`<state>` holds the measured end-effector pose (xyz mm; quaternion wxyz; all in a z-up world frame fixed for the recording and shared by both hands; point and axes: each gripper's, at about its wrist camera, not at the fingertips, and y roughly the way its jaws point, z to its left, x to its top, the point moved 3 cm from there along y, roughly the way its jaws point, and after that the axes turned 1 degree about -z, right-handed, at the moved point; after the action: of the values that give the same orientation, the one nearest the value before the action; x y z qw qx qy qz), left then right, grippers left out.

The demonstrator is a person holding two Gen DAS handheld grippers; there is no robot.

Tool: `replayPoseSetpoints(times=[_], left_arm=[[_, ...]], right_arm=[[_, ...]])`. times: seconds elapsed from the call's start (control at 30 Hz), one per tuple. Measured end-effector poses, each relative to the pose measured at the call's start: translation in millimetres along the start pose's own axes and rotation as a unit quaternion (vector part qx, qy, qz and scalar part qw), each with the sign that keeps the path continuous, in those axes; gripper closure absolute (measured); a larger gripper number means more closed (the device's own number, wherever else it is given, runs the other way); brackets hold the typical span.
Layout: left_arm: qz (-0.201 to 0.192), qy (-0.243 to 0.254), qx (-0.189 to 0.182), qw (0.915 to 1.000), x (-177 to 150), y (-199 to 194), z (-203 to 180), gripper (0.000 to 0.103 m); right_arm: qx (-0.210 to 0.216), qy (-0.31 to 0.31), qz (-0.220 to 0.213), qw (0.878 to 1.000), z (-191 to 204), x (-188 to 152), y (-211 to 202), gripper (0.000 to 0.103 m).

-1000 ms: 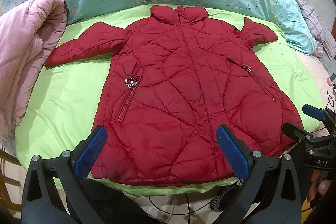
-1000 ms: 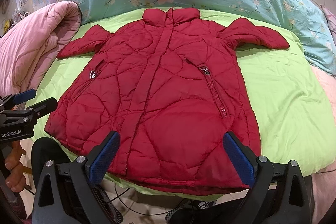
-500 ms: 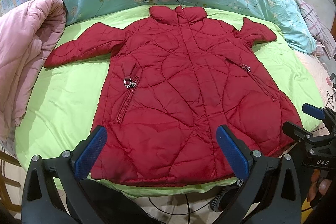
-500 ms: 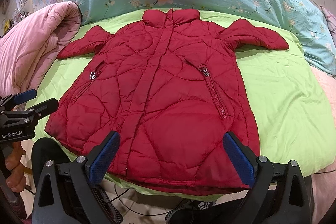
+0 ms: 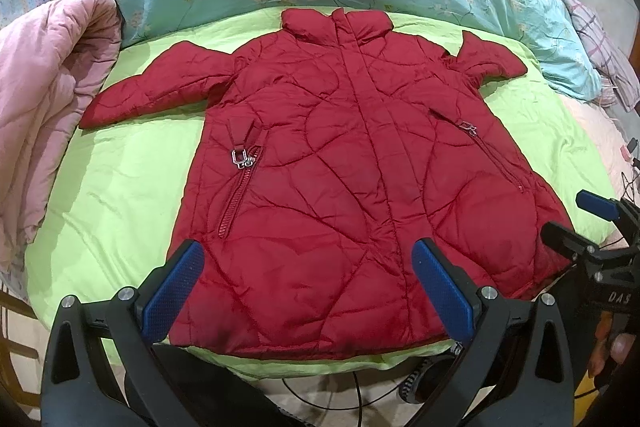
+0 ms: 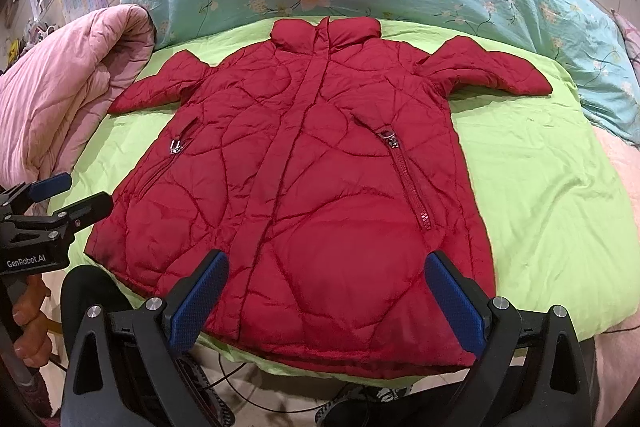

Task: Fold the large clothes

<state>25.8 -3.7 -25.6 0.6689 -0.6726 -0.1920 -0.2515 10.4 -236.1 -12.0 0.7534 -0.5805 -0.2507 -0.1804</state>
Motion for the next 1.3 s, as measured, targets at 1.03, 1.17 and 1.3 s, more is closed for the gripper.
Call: replayPoseSetpoints(times=[1.03, 1.17, 1.3], left_arm=[[-0.007, -0.034, -0.027, 0.999, 57, 70, 10, 0.0], [0.003, -0.034, -0.023, 0.9992, 66, 84, 8, 0.0], [0.001, -0.032, -0.021, 0.9993, 76, 92, 8, 0.0]], right_arm=[[-0.023, 0.081, -0.031, 0.996, -120, 88, 52, 0.004], [-0.027, 0.101, -0.033, 0.994, -148, 105, 65, 0.004], [-0.029, 0.13, -0.032, 0.991, -180, 121, 81, 0.004]])
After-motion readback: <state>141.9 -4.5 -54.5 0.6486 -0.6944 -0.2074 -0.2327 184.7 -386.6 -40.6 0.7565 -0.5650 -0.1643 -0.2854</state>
